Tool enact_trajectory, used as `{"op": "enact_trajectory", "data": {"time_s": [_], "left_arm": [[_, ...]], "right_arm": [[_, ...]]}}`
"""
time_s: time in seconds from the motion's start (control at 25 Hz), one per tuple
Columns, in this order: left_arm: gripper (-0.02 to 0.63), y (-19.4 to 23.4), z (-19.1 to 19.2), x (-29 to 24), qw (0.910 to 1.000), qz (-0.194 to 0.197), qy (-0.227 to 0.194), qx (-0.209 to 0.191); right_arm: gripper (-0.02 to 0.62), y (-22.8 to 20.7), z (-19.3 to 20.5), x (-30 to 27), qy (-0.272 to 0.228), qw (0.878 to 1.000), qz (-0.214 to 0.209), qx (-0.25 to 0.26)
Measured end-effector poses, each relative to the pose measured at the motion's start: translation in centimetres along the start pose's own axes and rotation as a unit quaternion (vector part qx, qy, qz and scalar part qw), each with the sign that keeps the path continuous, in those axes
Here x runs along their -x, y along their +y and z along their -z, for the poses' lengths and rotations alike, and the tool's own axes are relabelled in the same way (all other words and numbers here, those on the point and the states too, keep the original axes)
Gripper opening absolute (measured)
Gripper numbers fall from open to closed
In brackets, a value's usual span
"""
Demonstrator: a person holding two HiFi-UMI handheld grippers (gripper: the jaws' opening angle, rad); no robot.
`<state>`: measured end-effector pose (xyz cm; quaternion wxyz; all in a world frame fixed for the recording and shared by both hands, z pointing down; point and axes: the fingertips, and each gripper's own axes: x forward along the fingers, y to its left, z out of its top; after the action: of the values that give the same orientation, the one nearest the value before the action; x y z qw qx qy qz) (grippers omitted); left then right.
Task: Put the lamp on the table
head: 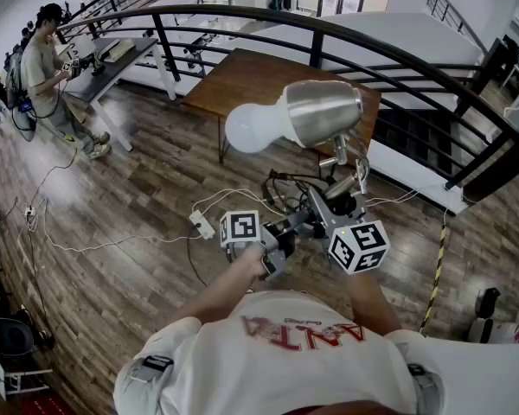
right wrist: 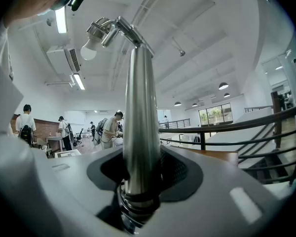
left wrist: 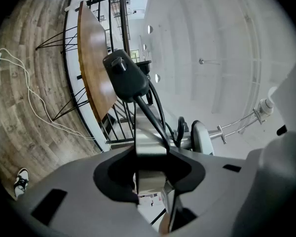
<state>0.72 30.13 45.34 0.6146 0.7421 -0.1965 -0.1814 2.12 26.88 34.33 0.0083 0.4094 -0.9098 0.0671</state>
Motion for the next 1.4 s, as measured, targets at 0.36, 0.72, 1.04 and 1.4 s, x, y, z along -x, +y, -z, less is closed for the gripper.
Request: {"op": "enact_trajectory", "data": {"time_s": [0.36, 0.72, 1.04, 1.4], "left_arm": [[0.152, -0.3, -0.2, -0.1, 1.0, 0.002, 0.0, -0.002], [0.152, -0.2, -1.4, 1.0, 1.0, 0.008, 0.003, 0.004], [0.152, 0.8, -2.2, 3.8, 0.9998, 0.011, 0.016, 0.006], [0.152, 2.0, -2.1, 6.0, 0.9985, 0.01, 0.049, 0.02]], "right_arm": [[0.176, 0.1, -0.4, -0.1, 0.001, 1.0, -0.002, 0.005], [0.176, 1.0, -0.4, -1.5, 0.003, 1.0, 0.004, 0.006], [0.176, 3.3, 0.7, -3.0, 0.002, 1.0, 0.018, 0.001], [0.176, 5.0, 2.3, -3.7, 0.006, 0.999, 0.052, -0.011]]}}
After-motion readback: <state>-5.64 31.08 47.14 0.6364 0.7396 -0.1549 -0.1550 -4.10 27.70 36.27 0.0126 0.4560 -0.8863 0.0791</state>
